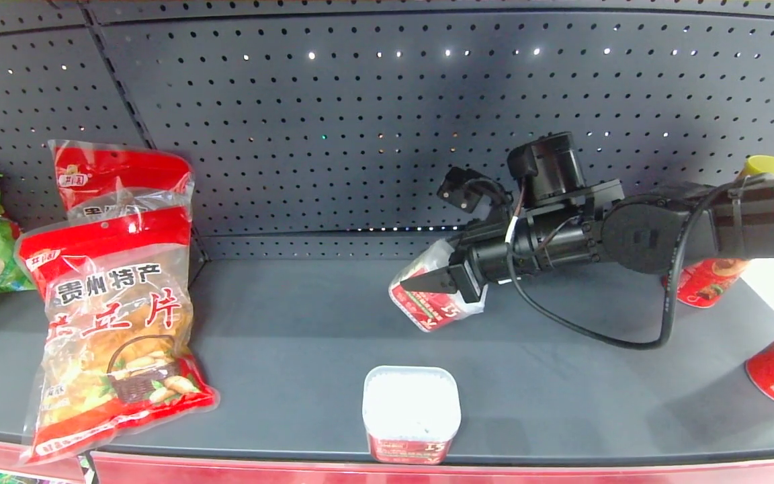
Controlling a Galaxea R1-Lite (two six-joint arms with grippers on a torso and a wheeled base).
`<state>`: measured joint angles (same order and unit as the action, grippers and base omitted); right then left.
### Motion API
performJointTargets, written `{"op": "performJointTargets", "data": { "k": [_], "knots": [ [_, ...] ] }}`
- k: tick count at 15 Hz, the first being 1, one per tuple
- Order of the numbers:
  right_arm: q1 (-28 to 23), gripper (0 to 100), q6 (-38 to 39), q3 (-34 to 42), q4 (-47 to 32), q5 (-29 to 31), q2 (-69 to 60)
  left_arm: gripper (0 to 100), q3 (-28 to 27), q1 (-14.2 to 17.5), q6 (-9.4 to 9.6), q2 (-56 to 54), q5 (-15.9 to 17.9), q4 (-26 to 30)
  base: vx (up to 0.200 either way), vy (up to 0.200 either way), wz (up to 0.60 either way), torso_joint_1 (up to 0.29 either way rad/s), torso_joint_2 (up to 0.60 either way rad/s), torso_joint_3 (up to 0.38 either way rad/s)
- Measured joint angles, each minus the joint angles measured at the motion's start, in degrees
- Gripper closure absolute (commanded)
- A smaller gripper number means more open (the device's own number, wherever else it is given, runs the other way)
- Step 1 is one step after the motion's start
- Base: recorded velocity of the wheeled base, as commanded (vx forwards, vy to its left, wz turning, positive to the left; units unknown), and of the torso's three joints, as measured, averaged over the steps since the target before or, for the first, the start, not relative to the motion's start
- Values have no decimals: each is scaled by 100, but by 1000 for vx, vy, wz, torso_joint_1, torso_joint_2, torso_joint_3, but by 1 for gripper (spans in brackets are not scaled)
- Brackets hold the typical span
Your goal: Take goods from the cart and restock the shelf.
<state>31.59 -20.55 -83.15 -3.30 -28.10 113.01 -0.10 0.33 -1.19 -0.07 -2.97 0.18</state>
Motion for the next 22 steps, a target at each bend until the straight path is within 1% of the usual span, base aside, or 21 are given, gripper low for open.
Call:
{"op": "performJointTargets", "data": {
  "k": [5, 11, 12, 19, 22],
  "knots": [
    [30, 100, -30, 315, 30, 57, -52, 0, 0, -4, 0, 0, 0, 0, 0, 0, 0, 0, 0, 0],
    [184, 100, -49, 557, 20, 79, -218, 0, 0, 0, 0, 0, 0, 0, 0, 0, 0, 0, 0, 0],
    [193, 0, -68, 590, 20, 82, -229, 0, 0, 0, 0, 0, 0, 0, 0, 0, 0, 0, 0, 0],
    [201, 0, -101, 422, 0, 87, -124, 0, 0, -2, 0, 0, 0, 0, 0, 0, 0, 0, 0, 0],
    [41, 0, -98, 380, -26, 82, -140, 0, 0, 0, 0, 0, 0, 0, 0, 0, 0, 0, 0, 0]
  ]
}}
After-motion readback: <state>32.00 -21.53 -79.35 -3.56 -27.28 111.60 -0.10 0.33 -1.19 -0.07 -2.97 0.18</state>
